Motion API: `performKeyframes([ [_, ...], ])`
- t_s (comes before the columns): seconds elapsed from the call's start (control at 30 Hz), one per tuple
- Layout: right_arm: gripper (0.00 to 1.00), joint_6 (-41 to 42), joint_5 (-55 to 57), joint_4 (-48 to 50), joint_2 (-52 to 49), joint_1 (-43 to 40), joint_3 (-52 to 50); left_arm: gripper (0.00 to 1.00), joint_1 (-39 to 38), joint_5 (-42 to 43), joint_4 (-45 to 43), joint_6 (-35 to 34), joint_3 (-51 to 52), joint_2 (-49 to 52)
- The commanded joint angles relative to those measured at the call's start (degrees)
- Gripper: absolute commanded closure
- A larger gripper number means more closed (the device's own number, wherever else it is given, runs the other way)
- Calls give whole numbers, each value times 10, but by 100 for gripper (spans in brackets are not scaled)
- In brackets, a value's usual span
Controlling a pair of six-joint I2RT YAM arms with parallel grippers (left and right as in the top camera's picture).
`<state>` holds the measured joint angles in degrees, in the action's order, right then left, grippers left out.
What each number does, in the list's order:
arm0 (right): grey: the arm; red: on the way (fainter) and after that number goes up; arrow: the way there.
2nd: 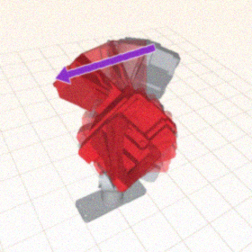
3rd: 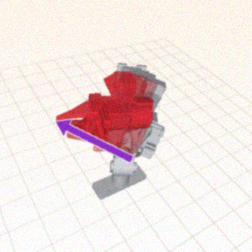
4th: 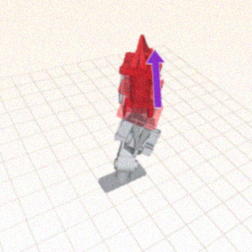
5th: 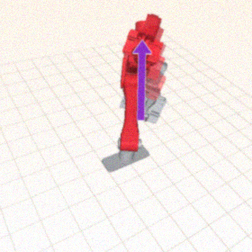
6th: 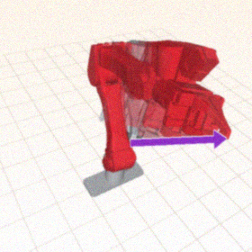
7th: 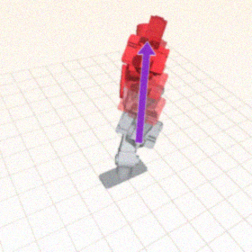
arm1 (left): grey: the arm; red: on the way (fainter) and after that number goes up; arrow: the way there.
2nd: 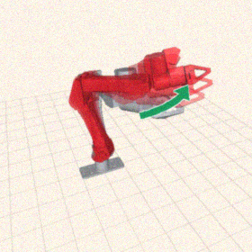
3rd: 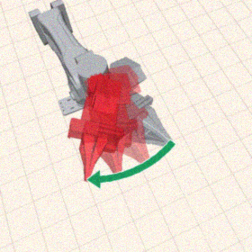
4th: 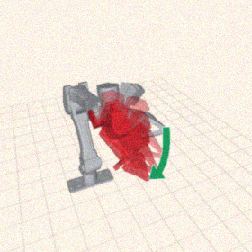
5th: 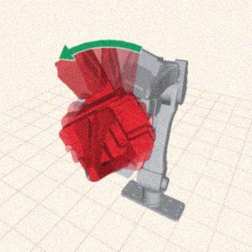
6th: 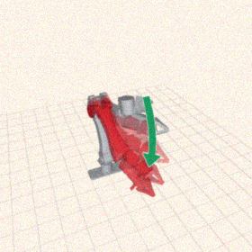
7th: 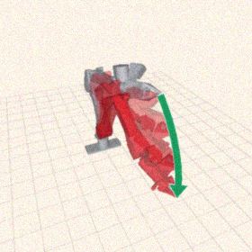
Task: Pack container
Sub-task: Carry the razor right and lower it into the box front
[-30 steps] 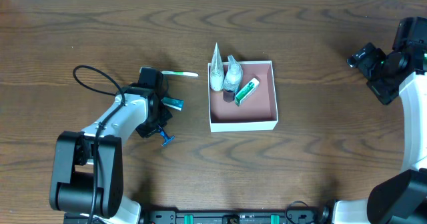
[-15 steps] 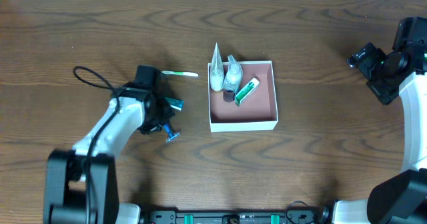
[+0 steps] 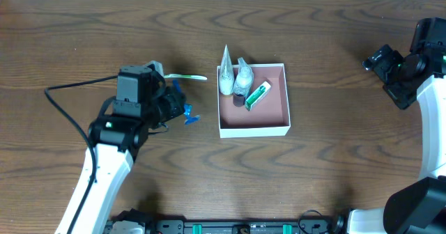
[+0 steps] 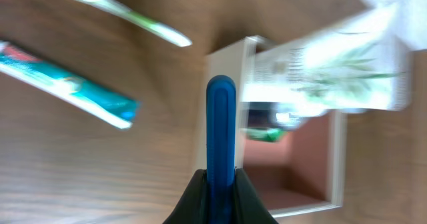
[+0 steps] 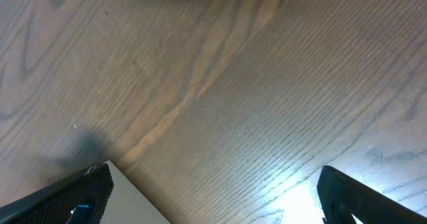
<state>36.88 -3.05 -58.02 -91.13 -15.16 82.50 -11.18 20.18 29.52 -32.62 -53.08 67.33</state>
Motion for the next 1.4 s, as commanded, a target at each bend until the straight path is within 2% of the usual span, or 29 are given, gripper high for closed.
performKeyframes([
  [0.0, 1, 8, -2, 0, -3, -2, 6, 94, -36, -4, -19, -97, -12, -16],
  [0.4, 1, 8, -2, 0, -3, -2, 6, 94, -210, -205, -35, -359, -12, 28],
  [0.6, 1, 8, -2, 0, -3, -2, 6, 94, -283, -286, -70, -460, -12, 73],
  [0.8, 1, 8, -2, 0, -3, -2, 6, 94, -316, -317, -127, -530, -12, 138],
  [1.0, 1, 8, -2, 0, -3, -2, 6, 93, -327, -313, -195, -548, -12, 185],
  [1.03, 1, 8, -2, 0, -3, -2, 6, 92, -328, -312, -199, -548, -12, 188],
  [1.1, 1, 8, -2, 0, -3, -2, 6, 83, -328, -312, -201, -547, -12, 188],
  [1.2, 1, 8, -2, 0, -3, -2, 6, 62, -328, -311, -202, -547, -12, 188],
  [1.23, 1, 8, -2, 0, -3, -2, 6, 58, -329, -309, -202, -547, -12, 188],
  [1.27, 1, 8, -2, 0, -3, -2, 6, 54, -330, -308, -203, -547, -12, 188],
  [1.37, 1, 8, -2, 0, -3, -2, 6, 53, -330, -289, -211, -546, -12, 188],
])
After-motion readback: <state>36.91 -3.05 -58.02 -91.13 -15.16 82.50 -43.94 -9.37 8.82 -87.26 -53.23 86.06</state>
